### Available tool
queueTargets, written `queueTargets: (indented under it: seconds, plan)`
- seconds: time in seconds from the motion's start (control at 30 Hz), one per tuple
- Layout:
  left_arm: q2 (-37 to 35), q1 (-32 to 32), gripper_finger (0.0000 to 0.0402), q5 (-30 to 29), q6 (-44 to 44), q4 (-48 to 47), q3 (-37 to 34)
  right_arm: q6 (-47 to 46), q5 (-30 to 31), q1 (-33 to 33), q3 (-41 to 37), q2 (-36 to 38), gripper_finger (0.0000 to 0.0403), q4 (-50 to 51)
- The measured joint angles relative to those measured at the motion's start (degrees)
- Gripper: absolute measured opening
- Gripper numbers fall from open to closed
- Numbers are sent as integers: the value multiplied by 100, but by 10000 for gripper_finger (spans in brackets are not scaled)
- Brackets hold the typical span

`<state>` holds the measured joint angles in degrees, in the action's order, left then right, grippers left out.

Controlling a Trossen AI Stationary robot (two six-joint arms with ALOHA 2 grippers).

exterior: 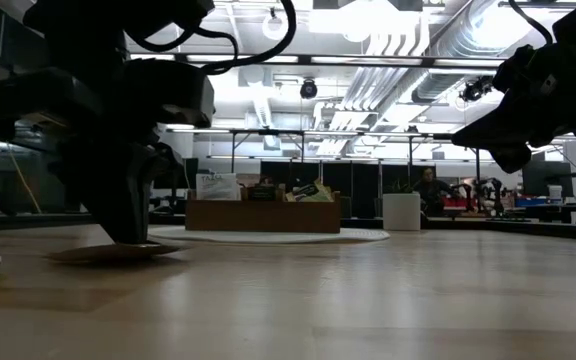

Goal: Pick & Place Tea
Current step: Put the brown tea bag into the middle section of the wooden organizer

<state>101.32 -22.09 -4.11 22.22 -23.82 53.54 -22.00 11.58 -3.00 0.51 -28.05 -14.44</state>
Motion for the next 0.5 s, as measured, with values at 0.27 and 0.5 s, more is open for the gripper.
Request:
queueTargets:
  seconds: [0.27, 0.5]
  plan:
    - [-439, 154, 0, -644, -262, -929, 181, 0, 1, 1, 1, 1, 12, -2]
    - [-703, 420, 0, -977, -836, -1086, 642, 0, -1, 0, 1, -1, 12, 2]
